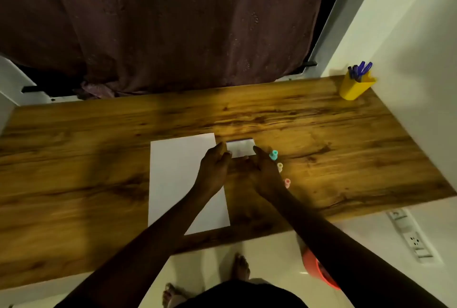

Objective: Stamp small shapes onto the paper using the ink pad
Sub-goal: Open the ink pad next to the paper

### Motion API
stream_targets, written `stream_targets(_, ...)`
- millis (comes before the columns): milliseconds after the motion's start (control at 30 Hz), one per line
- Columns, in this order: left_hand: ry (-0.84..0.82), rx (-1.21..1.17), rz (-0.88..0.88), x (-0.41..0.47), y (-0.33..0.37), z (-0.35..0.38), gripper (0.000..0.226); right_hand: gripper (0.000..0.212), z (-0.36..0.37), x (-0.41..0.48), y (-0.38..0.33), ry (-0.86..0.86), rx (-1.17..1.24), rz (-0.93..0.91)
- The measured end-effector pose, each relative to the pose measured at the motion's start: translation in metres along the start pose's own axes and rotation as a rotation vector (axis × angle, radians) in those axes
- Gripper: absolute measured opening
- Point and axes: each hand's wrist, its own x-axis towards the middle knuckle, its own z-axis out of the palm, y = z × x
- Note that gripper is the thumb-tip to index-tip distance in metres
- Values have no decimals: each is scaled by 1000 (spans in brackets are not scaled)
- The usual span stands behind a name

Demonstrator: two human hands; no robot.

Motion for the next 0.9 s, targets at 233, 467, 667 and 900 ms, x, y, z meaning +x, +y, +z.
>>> stream_targets(233,22,-60,-144,28,8,24,40,59,-4,30,-3,-53,9,83)
stream_targets(467,-3,-24,-251,42,4,34,39,51,-8,40,1,-92,76,71)
stream_targets(667,37,-107,-287,42,6,30,21,57,-5,38,1,-81,56,80)
stream_targets(900,137,-258,-247,32,9,-10,27,61,11,35,-26,-66,58,52)
